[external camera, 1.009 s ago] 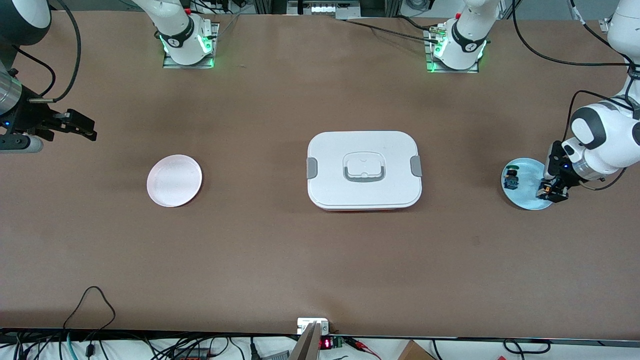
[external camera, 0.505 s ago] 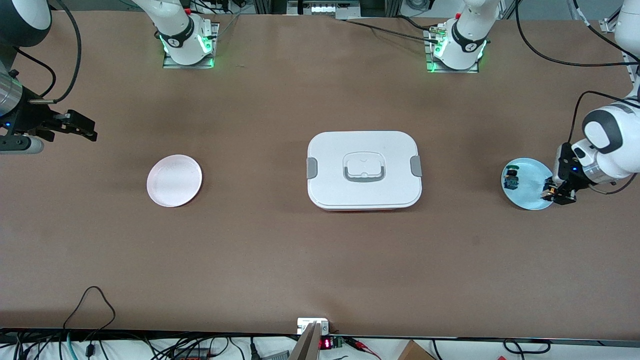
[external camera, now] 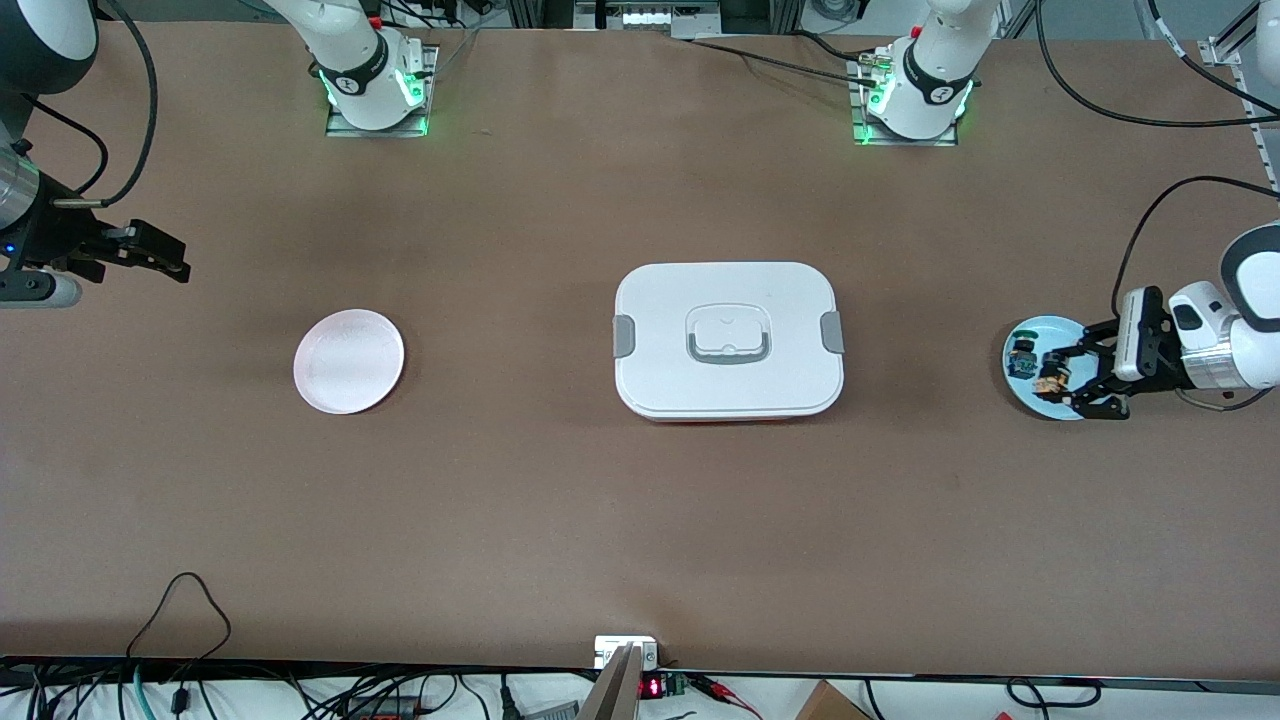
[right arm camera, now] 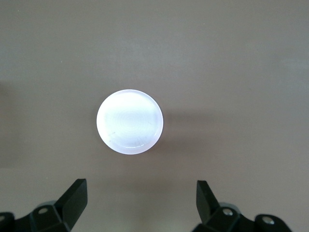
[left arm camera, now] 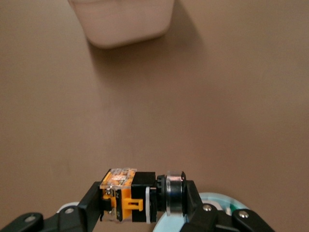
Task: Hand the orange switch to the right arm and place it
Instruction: 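Lift the orange switch with the left gripper while the right gripper approaches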
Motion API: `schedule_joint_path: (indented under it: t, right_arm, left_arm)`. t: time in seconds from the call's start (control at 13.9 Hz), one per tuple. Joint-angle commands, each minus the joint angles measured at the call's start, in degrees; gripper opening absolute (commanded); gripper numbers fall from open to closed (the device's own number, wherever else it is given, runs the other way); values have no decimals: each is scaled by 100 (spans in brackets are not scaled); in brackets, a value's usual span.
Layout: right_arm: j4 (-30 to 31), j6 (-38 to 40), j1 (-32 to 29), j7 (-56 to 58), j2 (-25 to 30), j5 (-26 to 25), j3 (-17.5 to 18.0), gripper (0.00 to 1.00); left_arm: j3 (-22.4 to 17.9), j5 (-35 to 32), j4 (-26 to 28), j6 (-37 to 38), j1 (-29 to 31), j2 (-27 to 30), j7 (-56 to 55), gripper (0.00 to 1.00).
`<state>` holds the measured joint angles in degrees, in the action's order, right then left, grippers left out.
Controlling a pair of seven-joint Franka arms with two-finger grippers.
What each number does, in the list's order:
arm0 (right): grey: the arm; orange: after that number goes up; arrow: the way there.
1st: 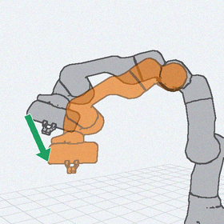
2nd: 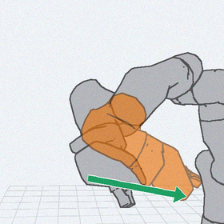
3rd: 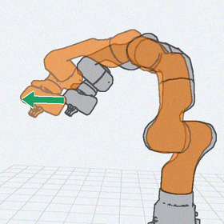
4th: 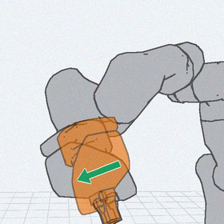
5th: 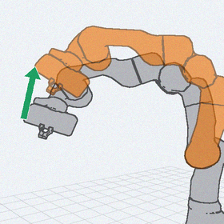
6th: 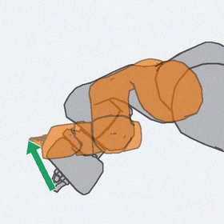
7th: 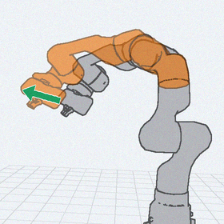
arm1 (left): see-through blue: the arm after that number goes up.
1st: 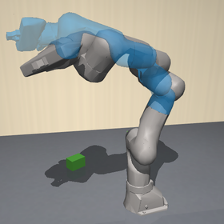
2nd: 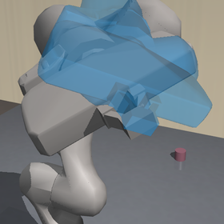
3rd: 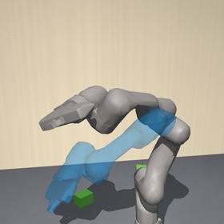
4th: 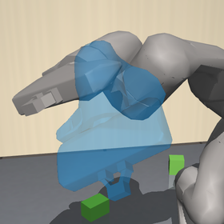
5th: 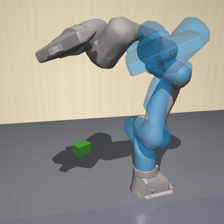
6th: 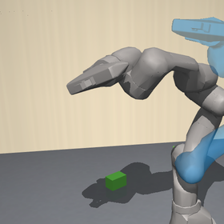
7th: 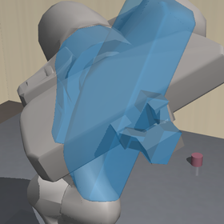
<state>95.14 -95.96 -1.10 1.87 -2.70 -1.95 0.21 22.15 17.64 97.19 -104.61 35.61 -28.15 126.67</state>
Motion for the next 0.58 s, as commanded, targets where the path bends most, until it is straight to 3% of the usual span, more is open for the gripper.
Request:
schedule_joint_path:
  t: [0.0,0.29,0.5]
  right_arm:
    - [-74,121,-74,59,-3,80,14,100]
    - [-13,385,-22,94,-38,107,49,100]
    - [197,420,-30,304,-152,517,58,100]
  left_arm:
    - [175,912,-350,949,-45,-76,-406,0]
    - [403,2881,-271,1742,-309,-138,-564,0]
    - [1122,3744,-236,1866,-266,-7,-749,0]
